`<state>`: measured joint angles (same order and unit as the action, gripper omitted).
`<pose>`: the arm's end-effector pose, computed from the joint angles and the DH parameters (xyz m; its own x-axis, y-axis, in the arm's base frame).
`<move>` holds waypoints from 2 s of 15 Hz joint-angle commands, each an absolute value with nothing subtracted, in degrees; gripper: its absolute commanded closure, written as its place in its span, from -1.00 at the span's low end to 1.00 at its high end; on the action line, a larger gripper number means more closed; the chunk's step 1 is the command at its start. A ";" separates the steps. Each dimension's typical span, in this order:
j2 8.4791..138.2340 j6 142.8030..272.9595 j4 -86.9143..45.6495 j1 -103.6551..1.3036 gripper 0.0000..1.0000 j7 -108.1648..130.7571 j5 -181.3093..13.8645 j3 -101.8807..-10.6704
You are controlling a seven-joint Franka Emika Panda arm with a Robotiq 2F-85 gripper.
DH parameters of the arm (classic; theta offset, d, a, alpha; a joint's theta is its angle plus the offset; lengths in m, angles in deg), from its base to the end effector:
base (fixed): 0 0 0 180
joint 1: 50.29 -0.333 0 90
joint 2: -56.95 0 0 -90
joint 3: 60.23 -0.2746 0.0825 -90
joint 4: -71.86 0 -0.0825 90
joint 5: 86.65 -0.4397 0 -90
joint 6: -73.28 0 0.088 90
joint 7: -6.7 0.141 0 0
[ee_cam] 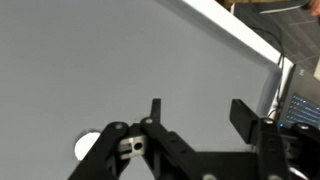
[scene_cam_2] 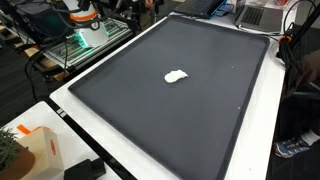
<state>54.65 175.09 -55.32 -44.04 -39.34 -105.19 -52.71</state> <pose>0.5031 -0.0836 0.2679 0.8950 0.4374 -0.0872 0.3491 -0.8088 -0.4733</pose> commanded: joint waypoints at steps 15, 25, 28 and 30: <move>44.02 220.69 -78.59 -50.25 -1.00 -6.77 -92.56 -59.66; 56.98 254.83 -81.84 -42.49 -1.00 20.51 -79.84 -63.17; 59.80 259.95 -81.68 -40.77 -1.00 25.60 -71.59 -59.21; 61.44 263.05 -82.34 -42.49 -1.00 25.03 -73.88 -58.50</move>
